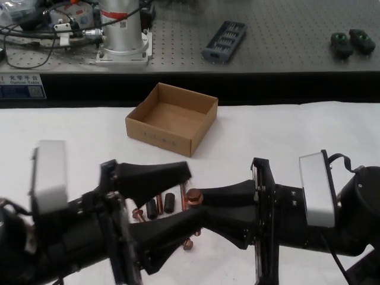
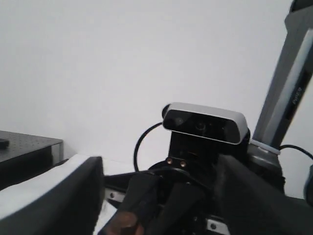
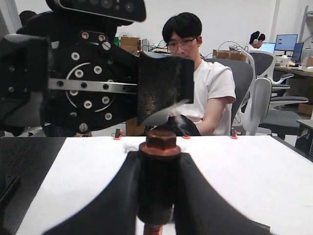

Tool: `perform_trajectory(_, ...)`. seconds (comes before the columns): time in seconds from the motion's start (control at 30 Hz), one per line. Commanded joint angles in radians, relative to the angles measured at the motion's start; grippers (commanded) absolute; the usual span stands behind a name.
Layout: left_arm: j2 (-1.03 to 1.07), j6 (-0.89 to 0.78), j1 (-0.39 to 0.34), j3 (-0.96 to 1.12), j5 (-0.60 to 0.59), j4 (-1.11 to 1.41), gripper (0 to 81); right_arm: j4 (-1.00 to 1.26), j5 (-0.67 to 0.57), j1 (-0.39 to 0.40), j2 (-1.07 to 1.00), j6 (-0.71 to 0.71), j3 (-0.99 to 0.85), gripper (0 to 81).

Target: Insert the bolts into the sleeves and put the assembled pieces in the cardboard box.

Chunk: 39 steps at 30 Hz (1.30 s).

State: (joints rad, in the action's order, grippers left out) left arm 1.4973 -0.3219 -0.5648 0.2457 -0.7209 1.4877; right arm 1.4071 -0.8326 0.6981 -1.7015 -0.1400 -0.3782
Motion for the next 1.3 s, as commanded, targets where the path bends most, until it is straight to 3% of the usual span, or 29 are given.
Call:
perform_trajectory(0.0, -0.034, 0.005, 0.023, -0.055, 0.154, 0.066, 45.5, -0.009, 0.016, -0.02, 0.007, -0.003, -0.01, 6.0)
perform_trajectory(0.13, -0.074, 0.018, 0.059, -0.095, 0.273, 0.066, 34.0, -0.035, 0.053, -0.05, 0.007, -0.034, -0.008, 6.0)
perform_trajectory(0.3, -0.077, 0.094, 0.07, -0.121, 0.402, 0.066, 2.3, -0.036, 0.189, -0.058, 0.021, -0.144, -0.009, 6.0)
perform_trajectory(0.33, -0.077, 0.098, 0.07, -0.122, 0.414, 0.066, 0.2, -0.04, 0.197, -0.058, 0.034, -0.162, -0.009, 6.0)
perform_trajectory(0.47, -0.077, 0.097, 0.07, -0.122, 0.513, 0.032, 0.6, -0.178, 0.282, -0.058, 0.14, -0.208, -0.016, 6.0)
perform_trajectory(0.67, -0.086, -0.052, 0.07, -0.122, 0.582, 0.0, 0.7, -0.834, 0.46, -0.058, 0.359, -0.113, -0.159, 6.0)
perform_trajectory(0.8, -0.162, -0.123, 0.07, -0.113, 0.578, -0.121, 0.7, -1.118, 0.491, -0.058, 0.406, -0.114, -0.338, 6.0)
perform_trajectory(0.97, -0.366, -0.03, 0.073, -0.057, 0.582, -0.559, 0.7, -1.376, 0.551, -0.061, 0.385, -0.108, -0.538, 6.0)
perform_trajectory(1.17, -0.65, 0.089, 0.073, 0.067, 0.581, -1.257, 0.7, -1.611, 0.57, -0.093, 0.292, -0.083, -0.767, 6.0)
perform_trajectory(1.27, -0.724, 0.086, 0.073, 0.056, 0.578, -1.337, 0.7, -1.705, 0.574, -0.116, 0.214, -0.065, -0.887, 6.0)
